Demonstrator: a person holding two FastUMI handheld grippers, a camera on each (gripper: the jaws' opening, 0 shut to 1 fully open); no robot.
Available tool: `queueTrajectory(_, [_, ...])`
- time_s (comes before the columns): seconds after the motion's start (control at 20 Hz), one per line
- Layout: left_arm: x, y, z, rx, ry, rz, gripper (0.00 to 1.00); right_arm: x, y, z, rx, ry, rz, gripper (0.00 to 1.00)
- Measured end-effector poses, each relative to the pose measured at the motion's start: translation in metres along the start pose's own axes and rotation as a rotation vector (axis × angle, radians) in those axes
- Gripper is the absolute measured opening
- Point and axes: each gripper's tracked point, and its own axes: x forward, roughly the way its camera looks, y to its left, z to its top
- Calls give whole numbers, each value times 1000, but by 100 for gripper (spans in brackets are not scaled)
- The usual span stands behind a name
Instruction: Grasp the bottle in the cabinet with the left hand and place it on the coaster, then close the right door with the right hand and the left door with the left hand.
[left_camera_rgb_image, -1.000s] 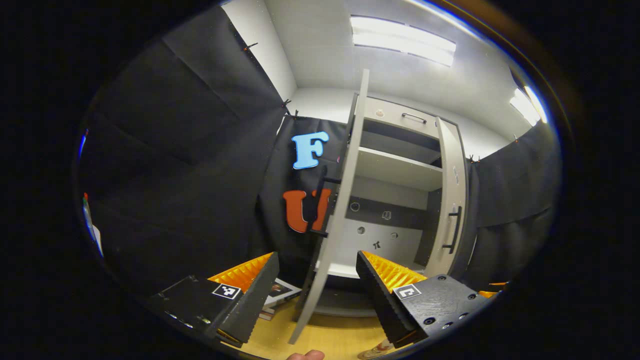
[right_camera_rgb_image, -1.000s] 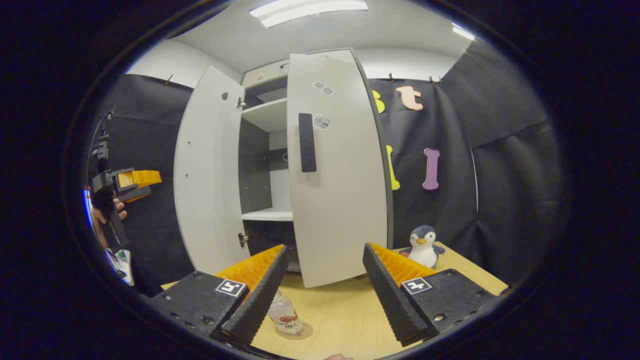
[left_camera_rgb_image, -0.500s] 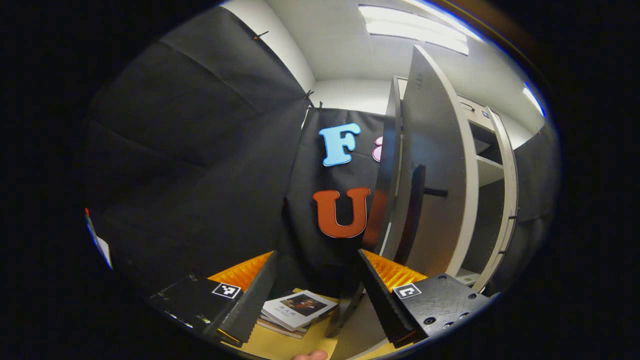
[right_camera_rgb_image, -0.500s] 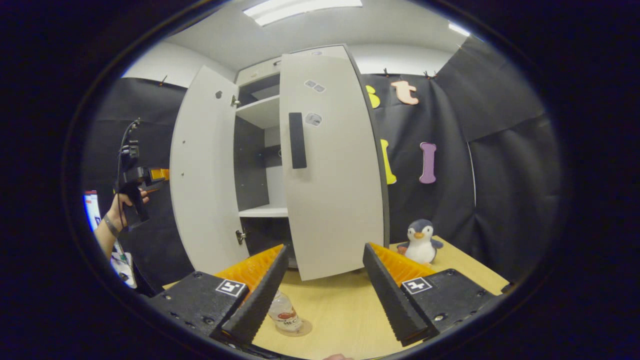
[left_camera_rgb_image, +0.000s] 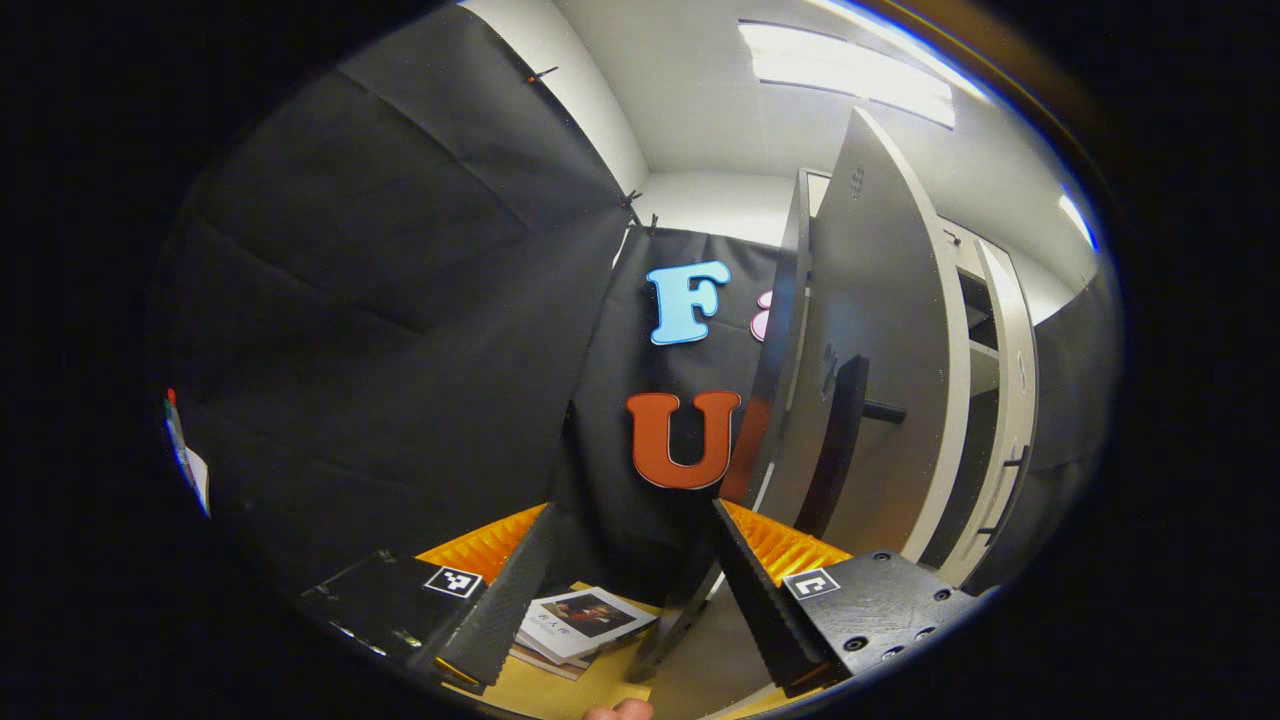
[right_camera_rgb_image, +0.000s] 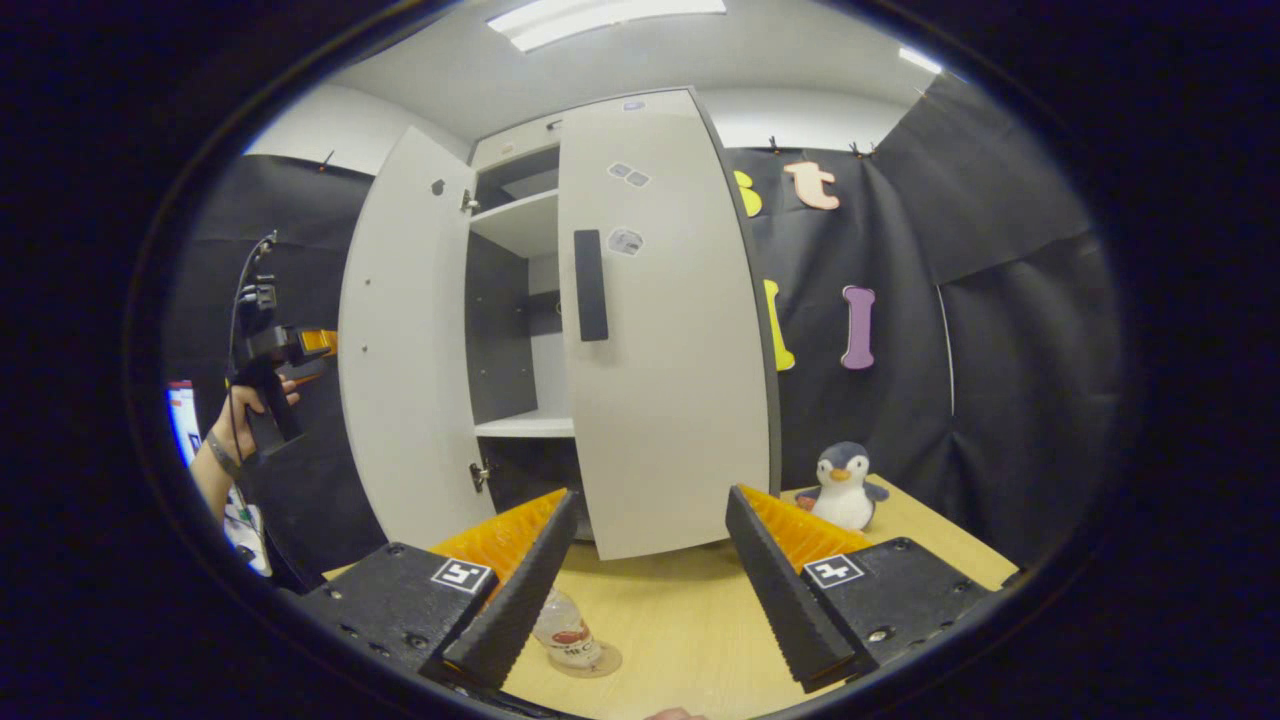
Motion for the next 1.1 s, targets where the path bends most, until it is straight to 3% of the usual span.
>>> queueTrajectory(0.15, [-6,-22,-5,0,12,-47,97,1,-2,-5,-3,19,3,98])
queueTrajectory(0.35, [-10,-54,-11,-13,5,-91,93,-3,-8,0,-9,12,-14,99])
queueTrajectory(0.6, [-1,-111,-32,-12,37,-212,93,-6,-16,4,-10,2,-33,99])
queueTrajectory(0.65, [2,-117,-37,-14,44,-226,99,-7,-19,6,-9,-3,-41,98])
queueTrajectory(0.75, [7,-125,-51,-5,83,-238,95,-11,-24,7,-5,-7,-57,98])
queueTrajectory(0.85, [4,-124,-57,-1,99,-239,99,-18,-30,10,1,-15,-73,98])
queueTrajectory(0.95, [-6,-124,-58,1,102,-244,95,-24,-37,11,-1,-24,-92,98])
queueTrajectory(1.0, [-12,-122,-57,12,101,-247,95,-26,-39,12,-1,-26,-97,94])
queueTrajectory(1.1, [-28,-119,-57,56,92,-243,99,-27,-39,11,6,-26,-96,98])
